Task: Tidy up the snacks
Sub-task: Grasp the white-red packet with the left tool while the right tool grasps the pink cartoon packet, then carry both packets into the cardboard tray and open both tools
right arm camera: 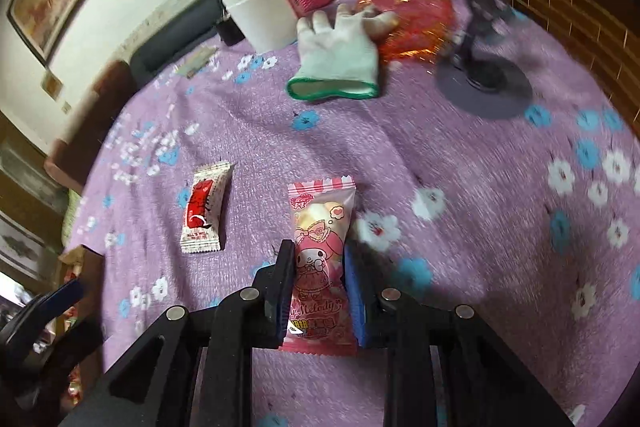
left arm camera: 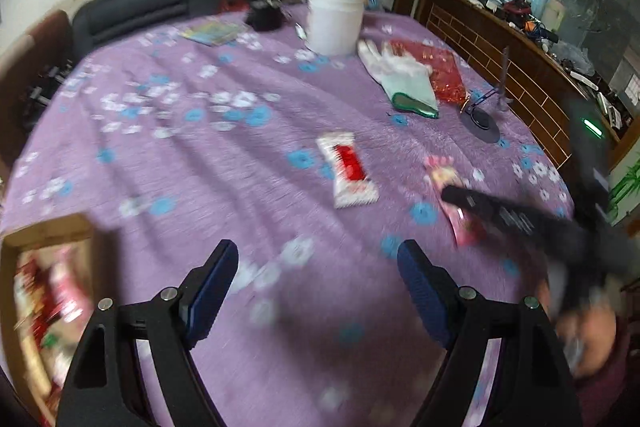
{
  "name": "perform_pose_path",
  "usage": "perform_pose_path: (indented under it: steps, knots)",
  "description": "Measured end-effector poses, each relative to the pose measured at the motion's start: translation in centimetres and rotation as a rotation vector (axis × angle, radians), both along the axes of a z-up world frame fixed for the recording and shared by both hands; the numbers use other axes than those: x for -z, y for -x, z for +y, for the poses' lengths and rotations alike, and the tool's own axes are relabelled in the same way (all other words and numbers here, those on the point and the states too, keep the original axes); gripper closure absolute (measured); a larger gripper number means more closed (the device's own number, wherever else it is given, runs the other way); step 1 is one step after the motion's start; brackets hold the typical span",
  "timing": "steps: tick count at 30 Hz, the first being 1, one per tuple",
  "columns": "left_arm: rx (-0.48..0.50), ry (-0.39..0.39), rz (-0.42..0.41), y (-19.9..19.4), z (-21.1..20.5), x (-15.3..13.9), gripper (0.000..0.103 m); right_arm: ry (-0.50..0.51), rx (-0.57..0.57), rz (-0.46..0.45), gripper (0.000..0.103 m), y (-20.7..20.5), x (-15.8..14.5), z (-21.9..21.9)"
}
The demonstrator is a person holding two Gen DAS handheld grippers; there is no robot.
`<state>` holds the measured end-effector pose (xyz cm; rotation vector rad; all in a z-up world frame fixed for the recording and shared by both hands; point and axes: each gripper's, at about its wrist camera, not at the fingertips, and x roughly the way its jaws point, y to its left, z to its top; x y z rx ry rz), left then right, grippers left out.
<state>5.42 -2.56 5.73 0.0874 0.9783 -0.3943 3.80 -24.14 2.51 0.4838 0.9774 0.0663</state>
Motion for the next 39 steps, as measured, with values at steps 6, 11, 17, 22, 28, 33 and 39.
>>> perform_pose_path:
  steps: [6, 11, 17, 22, 28, 33, 39]
  knots:
    - [-0.033, 0.001, 0.043, -5.2, -3.7, 3.4, 0.022, -0.012, -0.008, -0.025, 0.078, -0.2, 0.1, -0.5]
    - [-0.035, -0.093, 0.018, -7.1, -5.7, 5.0, 0.034, -0.01, -0.01, -0.024, 0.077, -0.4, 0.1, -0.5]
    - [-0.004, -0.125, -0.015, -6.5, -6.2, 4.3, 0.079, 0.04, -0.016, -0.047, 0.078, -0.2, -0.3, 0.1]
    - [-0.014, -0.046, -0.042, -3.9, -4.0, 1.6, 0.079, 0.046, -0.018, -0.113, 0.078, 0.4, -1.3, 0.4]
    - [-0.057, 0.103, -0.045, 1.4, 1.8, -1.8, 0.079, 0.039, -0.043, -0.15, 0.078, 0.7, -1.8, 1.1]
    - [-0.163, 0.205, -0.041, 5.4, 8.3, -2.8, 0.079, 0.059, -0.074, -0.171, 0.078, 1.2, -2.0, 2.5]
    - [-0.371, 0.188, -0.108, 9.9, 18.3, -3.1, 0.078, 0.095, -0.129, -0.168, 0.078, 1.8, -1.5, 5.0]
